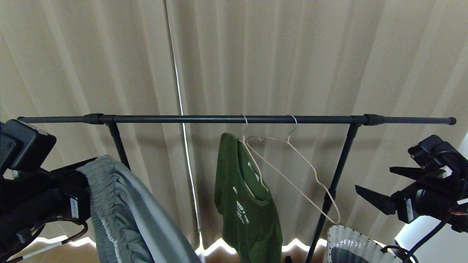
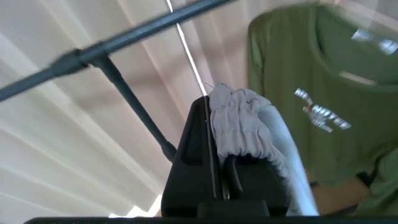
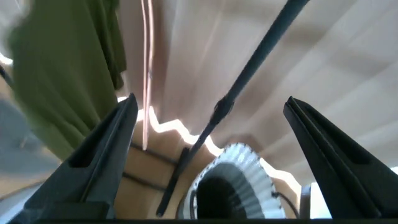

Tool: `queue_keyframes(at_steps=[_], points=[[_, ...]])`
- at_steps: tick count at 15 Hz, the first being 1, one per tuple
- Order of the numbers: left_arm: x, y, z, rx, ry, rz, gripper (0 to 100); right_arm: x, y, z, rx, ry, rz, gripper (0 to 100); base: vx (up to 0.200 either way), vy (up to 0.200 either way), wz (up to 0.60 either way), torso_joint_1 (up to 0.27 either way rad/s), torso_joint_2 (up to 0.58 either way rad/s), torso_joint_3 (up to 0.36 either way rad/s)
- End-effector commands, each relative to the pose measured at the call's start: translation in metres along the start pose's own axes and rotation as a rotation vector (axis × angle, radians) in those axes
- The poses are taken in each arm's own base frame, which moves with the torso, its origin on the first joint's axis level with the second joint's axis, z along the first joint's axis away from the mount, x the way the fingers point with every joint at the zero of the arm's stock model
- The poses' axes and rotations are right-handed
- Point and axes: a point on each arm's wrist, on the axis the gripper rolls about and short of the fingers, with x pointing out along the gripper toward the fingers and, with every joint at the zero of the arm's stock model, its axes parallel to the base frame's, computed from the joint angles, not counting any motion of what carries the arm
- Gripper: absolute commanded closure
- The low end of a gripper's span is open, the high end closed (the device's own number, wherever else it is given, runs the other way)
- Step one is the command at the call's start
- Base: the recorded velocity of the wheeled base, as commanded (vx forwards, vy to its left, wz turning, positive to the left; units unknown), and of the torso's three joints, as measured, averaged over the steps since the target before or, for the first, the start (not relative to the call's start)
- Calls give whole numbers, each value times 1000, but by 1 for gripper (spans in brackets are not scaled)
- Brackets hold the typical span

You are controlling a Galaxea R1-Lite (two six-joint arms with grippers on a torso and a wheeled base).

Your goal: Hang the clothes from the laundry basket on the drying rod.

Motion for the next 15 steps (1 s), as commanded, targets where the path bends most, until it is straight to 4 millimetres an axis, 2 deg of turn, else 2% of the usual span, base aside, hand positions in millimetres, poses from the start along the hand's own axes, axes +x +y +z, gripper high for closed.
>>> queue_keyframes(at_steps=[1,4,6,7,8,12,15], points=[[-5,0,-2,0,-6,1,100,21,6,0,-13,53,44,0,0,0,0,0,0,0],[-8,1,-1,-4,-19,10,100,49,19,4,-38,100,104,0,0,0,0,0,0,0],[-11,0,-8,0,-4,4,100,81,24,9,-44,140,126,0,0,0,0,0,0,0],[-11,0,-8,0,-4,4,100,81,24,9,-44,140,126,0,0,0,0,0,0,0],[-15,1,-5,-3,-24,12,100,103,25,11,-43,156,133,0,0,0,0,0,0,0],[-25,3,-3,14,-60,18,100,135,35,12,-52,184,160,0,0,0,0,0,0,0],[-25,3,-3,14,-63,19,100,155,35,13,55,201,143,0,0,0,0,0,0,0]])
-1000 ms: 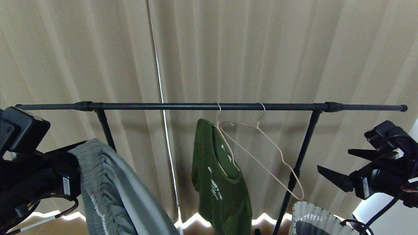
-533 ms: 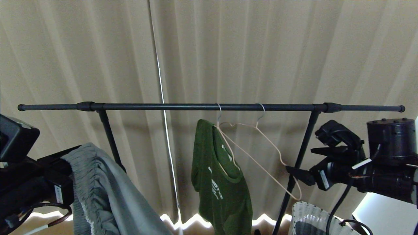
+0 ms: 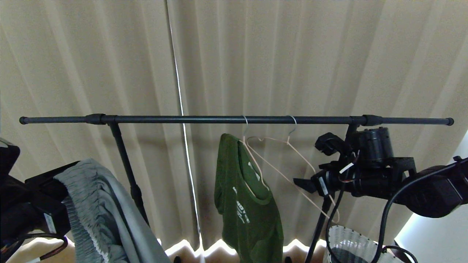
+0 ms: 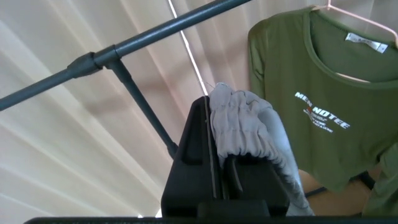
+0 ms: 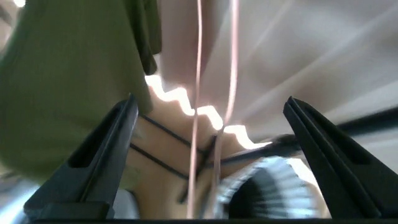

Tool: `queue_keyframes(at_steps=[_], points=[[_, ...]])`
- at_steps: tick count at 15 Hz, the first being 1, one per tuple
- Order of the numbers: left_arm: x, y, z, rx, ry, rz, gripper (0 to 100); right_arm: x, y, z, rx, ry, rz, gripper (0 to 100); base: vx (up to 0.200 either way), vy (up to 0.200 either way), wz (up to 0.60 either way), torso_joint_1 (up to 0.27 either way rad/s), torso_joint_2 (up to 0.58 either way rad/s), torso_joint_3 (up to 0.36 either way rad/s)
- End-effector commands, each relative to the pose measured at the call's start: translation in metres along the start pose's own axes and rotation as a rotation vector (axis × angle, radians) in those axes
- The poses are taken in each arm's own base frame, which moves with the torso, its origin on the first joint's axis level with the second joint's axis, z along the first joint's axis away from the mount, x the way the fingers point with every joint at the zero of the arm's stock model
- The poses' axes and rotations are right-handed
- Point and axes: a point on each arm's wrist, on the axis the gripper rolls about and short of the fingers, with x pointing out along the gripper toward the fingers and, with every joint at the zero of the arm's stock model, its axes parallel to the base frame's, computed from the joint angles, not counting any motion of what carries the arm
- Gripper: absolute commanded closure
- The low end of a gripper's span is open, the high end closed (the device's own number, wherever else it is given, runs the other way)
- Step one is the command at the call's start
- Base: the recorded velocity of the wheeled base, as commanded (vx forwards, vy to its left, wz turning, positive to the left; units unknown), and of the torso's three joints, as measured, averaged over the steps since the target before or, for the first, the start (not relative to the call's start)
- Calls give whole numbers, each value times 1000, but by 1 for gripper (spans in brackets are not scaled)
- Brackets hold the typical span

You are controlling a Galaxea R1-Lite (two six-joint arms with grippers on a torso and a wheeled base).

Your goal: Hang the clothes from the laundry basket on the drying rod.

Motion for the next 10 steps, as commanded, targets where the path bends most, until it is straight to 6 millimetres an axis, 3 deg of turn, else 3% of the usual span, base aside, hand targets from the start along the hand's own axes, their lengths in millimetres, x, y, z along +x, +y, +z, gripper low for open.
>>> queue_keyframes(at_steps=[1,7,8,10], points=[[-1,0,0,1,-4,2,100,21,0,-1,44,38,1,0,0,0,0,0,0,0],[-1,0,-1,2,1,1,100,26,-1,1,46,47,1,0,0,0,0,0,0,0],[-1,0,-1,2,-1,1,100,27,-1,1,46,47,1,100,0,0,0,0,0,0],[-2,0,-3,2,2,0,100,35,-1,-1,46,58,1,100,0,0,0,0,0,0]])
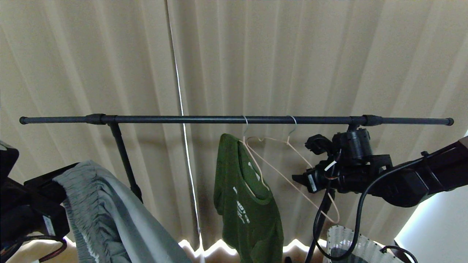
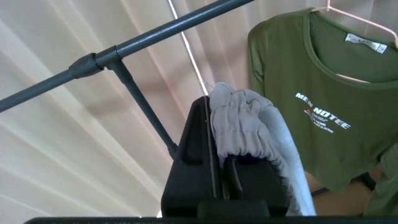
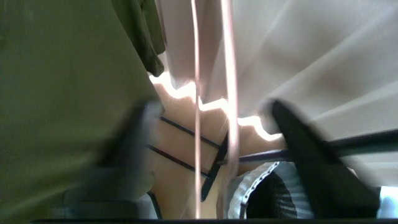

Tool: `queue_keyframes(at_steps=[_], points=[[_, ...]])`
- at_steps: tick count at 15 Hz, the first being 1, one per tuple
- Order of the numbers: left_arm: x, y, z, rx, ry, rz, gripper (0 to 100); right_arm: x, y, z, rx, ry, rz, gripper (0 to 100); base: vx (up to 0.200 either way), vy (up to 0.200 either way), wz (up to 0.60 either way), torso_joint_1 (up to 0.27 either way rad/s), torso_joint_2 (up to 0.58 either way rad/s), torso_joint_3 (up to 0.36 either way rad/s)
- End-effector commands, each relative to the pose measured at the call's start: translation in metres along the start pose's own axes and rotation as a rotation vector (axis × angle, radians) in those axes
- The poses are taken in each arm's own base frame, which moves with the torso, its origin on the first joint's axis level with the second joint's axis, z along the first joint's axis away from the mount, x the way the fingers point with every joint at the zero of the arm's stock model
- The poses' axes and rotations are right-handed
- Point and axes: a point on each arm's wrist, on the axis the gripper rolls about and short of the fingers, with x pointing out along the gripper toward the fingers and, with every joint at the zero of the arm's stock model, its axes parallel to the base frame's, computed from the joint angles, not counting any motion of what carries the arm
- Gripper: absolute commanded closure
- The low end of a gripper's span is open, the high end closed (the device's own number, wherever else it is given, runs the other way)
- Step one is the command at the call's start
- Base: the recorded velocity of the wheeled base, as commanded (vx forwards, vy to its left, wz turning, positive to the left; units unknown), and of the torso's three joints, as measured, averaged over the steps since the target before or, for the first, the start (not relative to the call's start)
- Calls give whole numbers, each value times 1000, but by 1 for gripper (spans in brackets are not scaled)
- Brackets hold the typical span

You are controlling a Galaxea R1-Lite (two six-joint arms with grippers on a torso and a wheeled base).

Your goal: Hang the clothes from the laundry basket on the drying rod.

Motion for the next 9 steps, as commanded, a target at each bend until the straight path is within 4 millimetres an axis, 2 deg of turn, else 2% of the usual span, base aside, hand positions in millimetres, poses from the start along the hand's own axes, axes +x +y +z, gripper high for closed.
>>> queue_keyframes(at_steps=[1,5,9], points=[[-1,0,-1,0,1,1,100,4,0,-2,0,13,2,100,0,0,0,0,0,0],[-3,0,-1,-1,-3,2,100,-5,-2,2,4,-7,-5,100,0,0,0,0,0,0],[-3,0,-2,3,-1,0,100,-31,-7,11,14,-68,-28,100,0,0,0,0,0,0]])
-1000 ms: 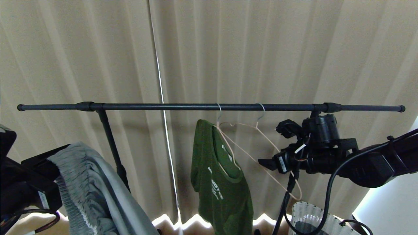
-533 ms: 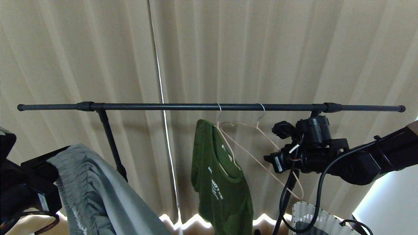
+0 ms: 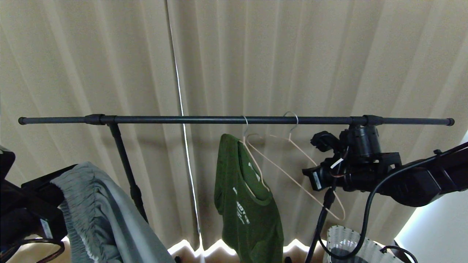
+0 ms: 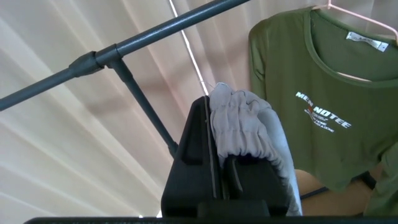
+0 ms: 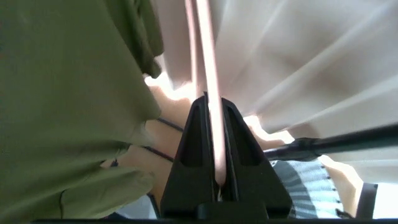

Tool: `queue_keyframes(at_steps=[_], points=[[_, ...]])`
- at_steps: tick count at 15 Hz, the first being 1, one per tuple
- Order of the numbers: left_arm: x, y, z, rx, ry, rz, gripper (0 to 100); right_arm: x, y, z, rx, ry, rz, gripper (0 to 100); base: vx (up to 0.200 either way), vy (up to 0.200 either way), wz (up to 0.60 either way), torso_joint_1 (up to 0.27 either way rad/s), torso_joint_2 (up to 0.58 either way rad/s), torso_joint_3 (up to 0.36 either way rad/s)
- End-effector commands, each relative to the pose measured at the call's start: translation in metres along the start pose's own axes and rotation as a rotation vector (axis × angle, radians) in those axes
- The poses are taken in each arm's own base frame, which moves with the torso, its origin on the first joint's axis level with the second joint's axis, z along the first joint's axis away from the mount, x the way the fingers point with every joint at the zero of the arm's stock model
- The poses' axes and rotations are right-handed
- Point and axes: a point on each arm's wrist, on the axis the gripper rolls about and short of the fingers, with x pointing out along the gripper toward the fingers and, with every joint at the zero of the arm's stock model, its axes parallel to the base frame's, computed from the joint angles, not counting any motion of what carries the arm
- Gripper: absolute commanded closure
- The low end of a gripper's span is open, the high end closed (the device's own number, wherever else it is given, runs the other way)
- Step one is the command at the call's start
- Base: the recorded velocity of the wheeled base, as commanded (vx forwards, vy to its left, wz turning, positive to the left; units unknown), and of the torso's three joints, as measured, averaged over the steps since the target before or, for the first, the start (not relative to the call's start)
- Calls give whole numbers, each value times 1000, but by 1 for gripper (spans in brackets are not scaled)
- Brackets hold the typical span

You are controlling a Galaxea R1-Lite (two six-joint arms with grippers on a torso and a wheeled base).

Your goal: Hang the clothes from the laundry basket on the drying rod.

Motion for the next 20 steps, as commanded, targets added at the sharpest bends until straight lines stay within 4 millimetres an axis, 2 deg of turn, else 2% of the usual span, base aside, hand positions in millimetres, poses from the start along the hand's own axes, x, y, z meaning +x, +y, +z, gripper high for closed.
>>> queue_keyframes(at_steps=[1,2,4,7,11,12,15,20], points=[[0,-1,-2,2,7,-3,100,-20,-5,8,7,-52,-16,100,0,0,0,0,0,0],[-1,-2,-5,10,17,-5,100,-31,-9,10,14,-74,-28,100,0,0,0,0,0,0],[0,-2,-4,10,16,-6,100,-41,-10,5,16,-73,-33,100,0,0,0,0,0,0],[1,-2,-5,34,21,-5,100,-66,-9,-7,20,-86,-38,100,0,0,0,0,0,0],[1,-2,-5,55,24,-7,100,-90,-7,-19,18,-101,-39,100,-200,0,0,8,5,0],[1,-2,-5,53,24,-7,100,-91,-6,-20,18,-101,-39,100,-200,0,0,-12,2,2],[2,0,-9,45,43,11,100,-104,-4,-38,20,-79,-38,100,-200,0,0,-6,1,23],[4,2,-11,48,62,29,100,-125,-4,-51,23,-90,-54,100,-200,0,0,1,5,1]])
